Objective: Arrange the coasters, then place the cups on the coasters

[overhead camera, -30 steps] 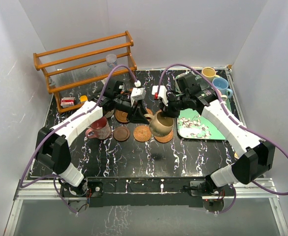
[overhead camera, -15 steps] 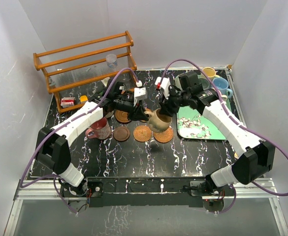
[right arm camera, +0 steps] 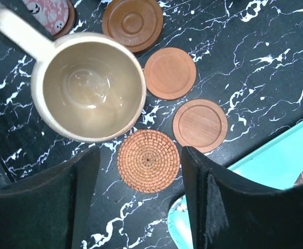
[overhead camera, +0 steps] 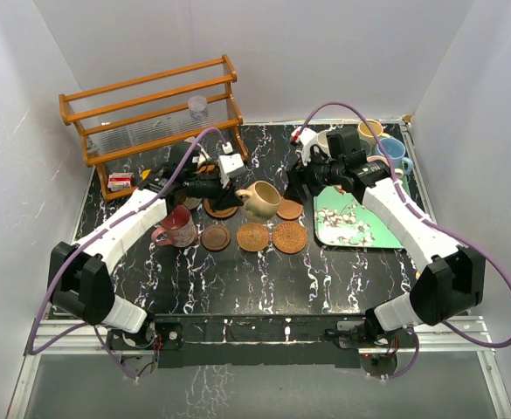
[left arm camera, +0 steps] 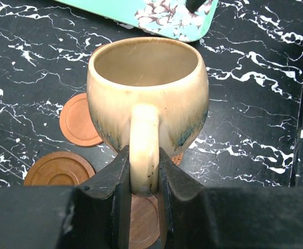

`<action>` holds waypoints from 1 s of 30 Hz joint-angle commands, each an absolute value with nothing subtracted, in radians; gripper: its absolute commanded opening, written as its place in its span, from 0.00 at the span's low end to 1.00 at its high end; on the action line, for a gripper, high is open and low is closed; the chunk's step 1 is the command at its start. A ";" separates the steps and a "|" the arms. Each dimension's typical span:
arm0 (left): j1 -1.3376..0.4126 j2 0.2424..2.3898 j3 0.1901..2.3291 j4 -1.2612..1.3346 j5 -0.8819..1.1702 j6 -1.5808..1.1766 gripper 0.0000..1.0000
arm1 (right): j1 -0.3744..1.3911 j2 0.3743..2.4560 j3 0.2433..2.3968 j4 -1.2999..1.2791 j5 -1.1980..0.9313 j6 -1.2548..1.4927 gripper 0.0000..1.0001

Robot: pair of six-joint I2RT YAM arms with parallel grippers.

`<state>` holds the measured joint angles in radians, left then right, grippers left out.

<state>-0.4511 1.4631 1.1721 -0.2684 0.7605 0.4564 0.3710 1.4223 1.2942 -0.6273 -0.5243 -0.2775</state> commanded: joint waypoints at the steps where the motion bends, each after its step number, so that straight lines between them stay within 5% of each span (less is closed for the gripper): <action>1: -0.448 1.373 1.153 -0.189 0.778 0.495 0.00 | 0.369 1.473 1.345 -0.507 -0.501 -0.125 0.64; 9: -0.421 1.339 1.119 -0.161 0.773 0.501 0.00 | 0.385 1.628 1.441 -0.504 -0.519 0.002 0.68; 16: -0.411 1.336 1.110 -0.157 0.767 0.507 0.00 | 0.429 1.717 1.481 -0.506 -0.542 0.034 0.61; 30: -0.411 1.340 1.059 -0.146 0.700 0.563 0.00 | 0.475 1.833 1.607 -0.542 -0.492 0.014 0.00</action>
<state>-0.4141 1.4067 1.0595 -0.2283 0.6685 0.5247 0.4713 1.8332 1.5181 -0.5667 -0.5255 0.0231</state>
